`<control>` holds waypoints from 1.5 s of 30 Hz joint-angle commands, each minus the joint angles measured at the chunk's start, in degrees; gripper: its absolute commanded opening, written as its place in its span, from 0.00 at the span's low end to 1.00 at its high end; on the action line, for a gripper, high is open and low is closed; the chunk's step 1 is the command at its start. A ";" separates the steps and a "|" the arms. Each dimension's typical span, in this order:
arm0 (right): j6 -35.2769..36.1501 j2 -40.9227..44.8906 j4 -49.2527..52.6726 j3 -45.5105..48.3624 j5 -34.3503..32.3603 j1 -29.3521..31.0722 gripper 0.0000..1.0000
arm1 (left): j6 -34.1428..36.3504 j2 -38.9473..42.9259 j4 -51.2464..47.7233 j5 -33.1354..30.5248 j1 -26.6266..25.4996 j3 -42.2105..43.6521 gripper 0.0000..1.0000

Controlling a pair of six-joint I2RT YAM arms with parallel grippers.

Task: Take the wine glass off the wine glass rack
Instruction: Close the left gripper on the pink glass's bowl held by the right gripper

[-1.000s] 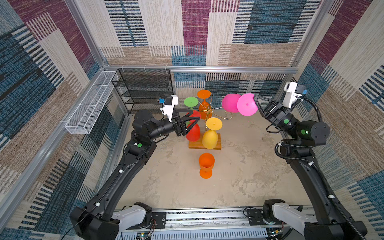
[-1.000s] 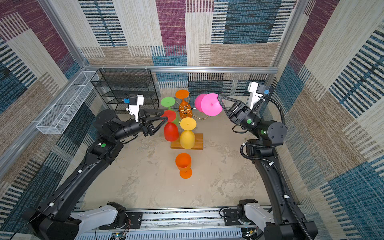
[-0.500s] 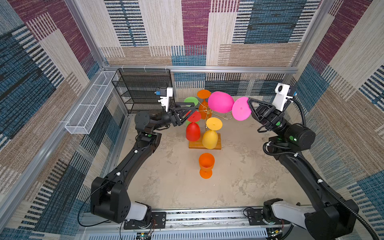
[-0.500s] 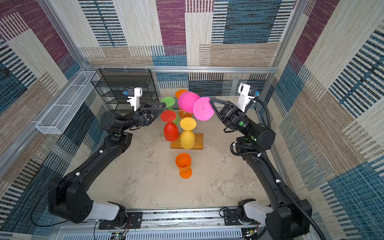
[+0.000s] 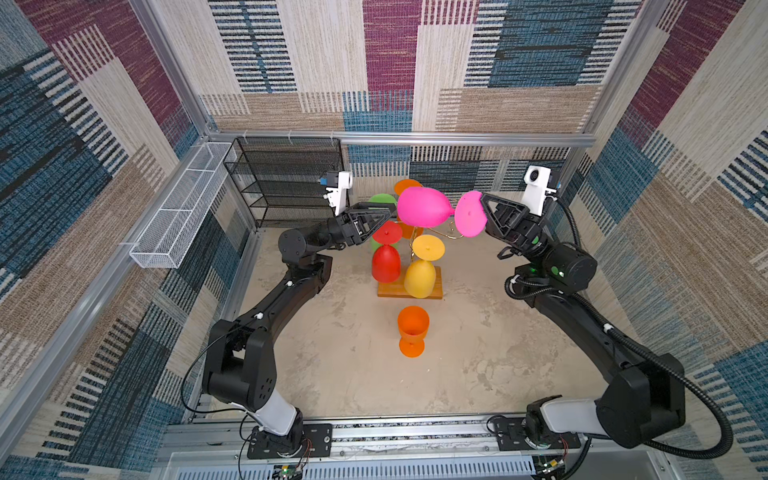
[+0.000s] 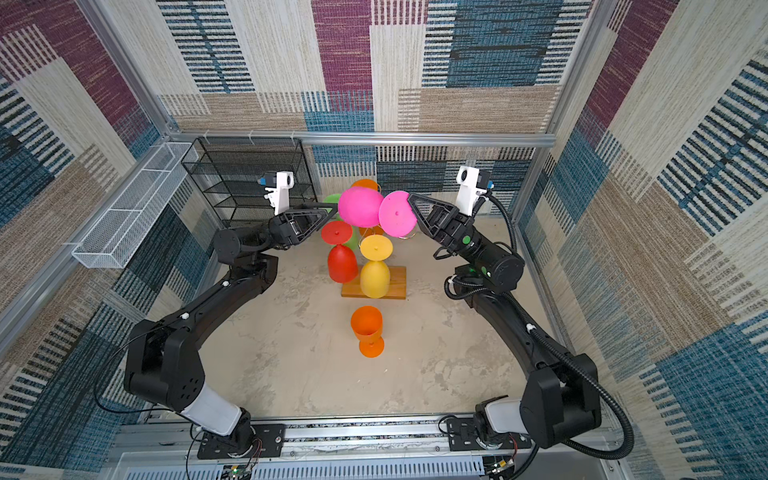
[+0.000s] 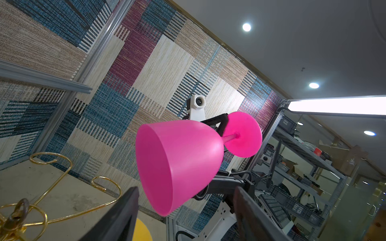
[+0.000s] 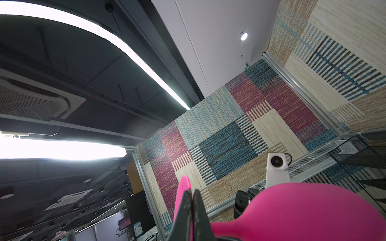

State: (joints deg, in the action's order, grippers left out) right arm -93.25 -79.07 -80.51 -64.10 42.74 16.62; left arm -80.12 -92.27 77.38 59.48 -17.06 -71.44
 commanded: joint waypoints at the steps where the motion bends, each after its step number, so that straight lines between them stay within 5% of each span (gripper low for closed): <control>1: -4.59 -2.60 -9.77 -1.87 -1.48 0.85 0.00 | -2.11 0.01 3.30 1.83 -0.17 -0.39 0.74; 11: -12.45 -10.11 -17.80 -3.84 -5.09 2.01 0.00 | -2.32 1.71 3.30 3.17 -0.43 0.34 0.72; 27: -19.12 -14.63 -22.26 -3.84 -8.26 2.07 0.01 | -2.23 3.05 3.30 3.67 -0.43 1.62 0.33; 37: -21.01 -16.40 -23.46 -4.28 -8.87 1.62 0.14 | -2.06 5.20 3.30 4.30 -0.43 2.33 0.06; 45: -19.25 -14.57 -21.93 -2.93 -8.38 -0.18 0.42 | -1.45 7.68 3.21 5.98 -0.43 2.53 0.00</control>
State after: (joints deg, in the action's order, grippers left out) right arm -113.60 -94.70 -81.17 -67.46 33.45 16.97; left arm -82.28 -85.41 78.26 64.14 -17.52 -69.08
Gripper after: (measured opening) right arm 0.404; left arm 0.071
